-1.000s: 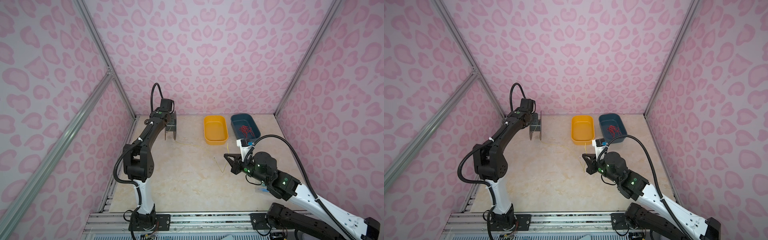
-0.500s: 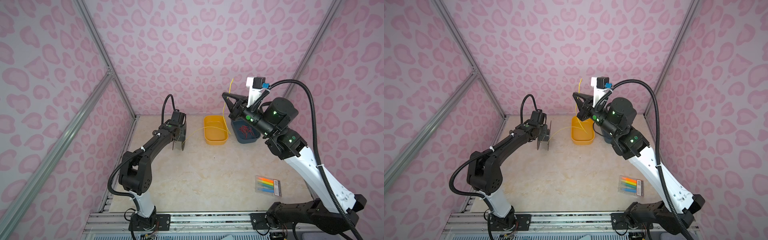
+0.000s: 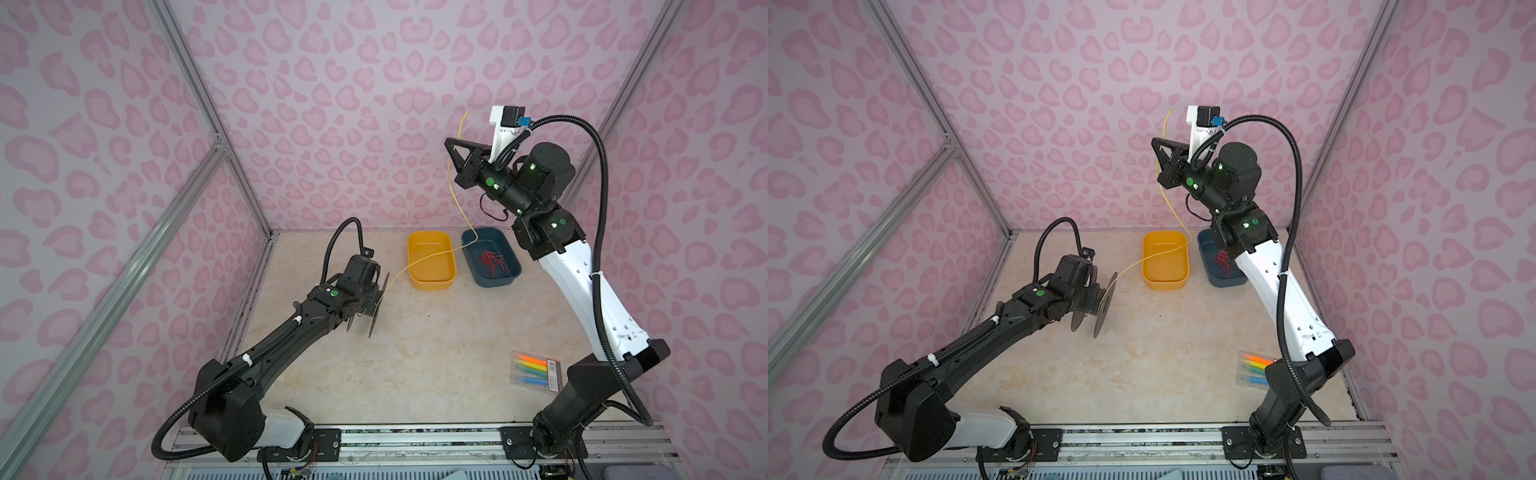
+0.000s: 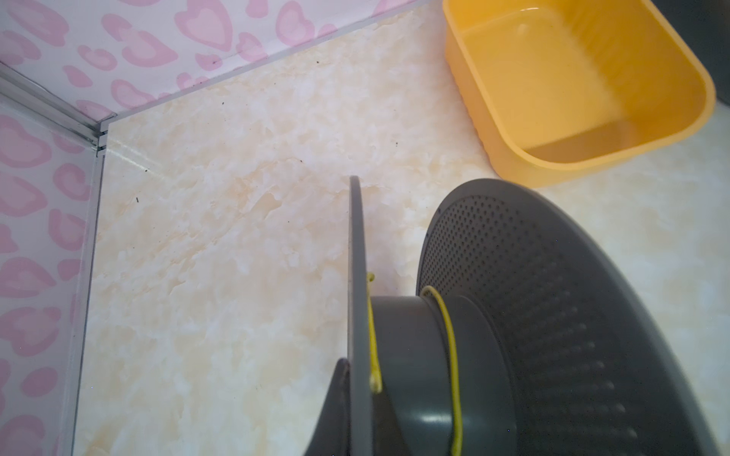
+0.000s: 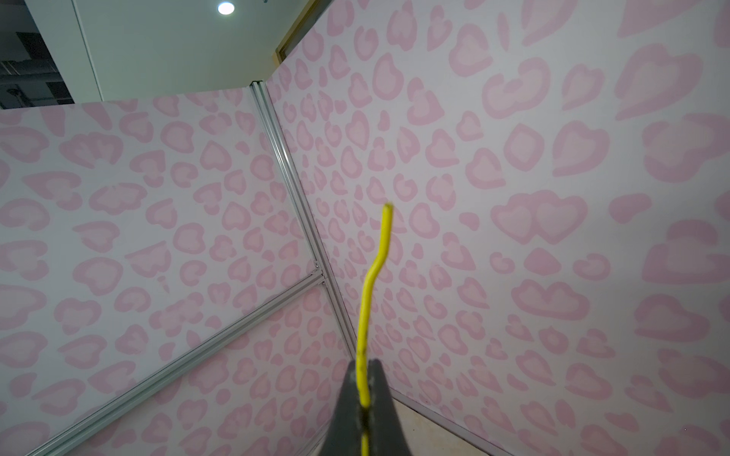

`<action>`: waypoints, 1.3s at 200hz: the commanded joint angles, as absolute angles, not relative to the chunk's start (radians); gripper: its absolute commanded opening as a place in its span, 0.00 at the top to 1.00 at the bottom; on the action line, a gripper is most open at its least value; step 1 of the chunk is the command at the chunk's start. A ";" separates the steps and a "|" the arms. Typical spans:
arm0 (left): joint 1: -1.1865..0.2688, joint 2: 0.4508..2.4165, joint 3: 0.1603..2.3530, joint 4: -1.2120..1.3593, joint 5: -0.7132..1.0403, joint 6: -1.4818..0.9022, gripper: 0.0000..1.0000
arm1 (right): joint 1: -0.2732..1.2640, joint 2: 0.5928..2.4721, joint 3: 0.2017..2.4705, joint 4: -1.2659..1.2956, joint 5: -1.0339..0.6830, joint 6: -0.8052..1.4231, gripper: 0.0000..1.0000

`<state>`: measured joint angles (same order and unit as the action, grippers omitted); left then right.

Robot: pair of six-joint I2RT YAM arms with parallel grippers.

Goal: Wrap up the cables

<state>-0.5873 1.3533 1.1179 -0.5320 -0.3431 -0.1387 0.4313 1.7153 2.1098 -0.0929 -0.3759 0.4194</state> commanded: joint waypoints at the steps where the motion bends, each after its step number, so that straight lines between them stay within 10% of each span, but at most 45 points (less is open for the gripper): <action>1: -0.619 1.298 1.094 -0.584 -0.312 -0.125 0.96 | 0.396 1.759 2.135 -0.035 -0.419 0.475 1.00; 260: -0.600 0.969 1.401 -0.800 0.003 -0.026 0.96 | 0.181 1.828 1.537 0.169 -0.131 0.357 1.00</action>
<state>-0.6495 0.9703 1.3224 -0.8654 -0.0765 -0.0257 0.1806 1.8721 1.6356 0.0666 -0.2104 0.4046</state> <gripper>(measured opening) 0.079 0.049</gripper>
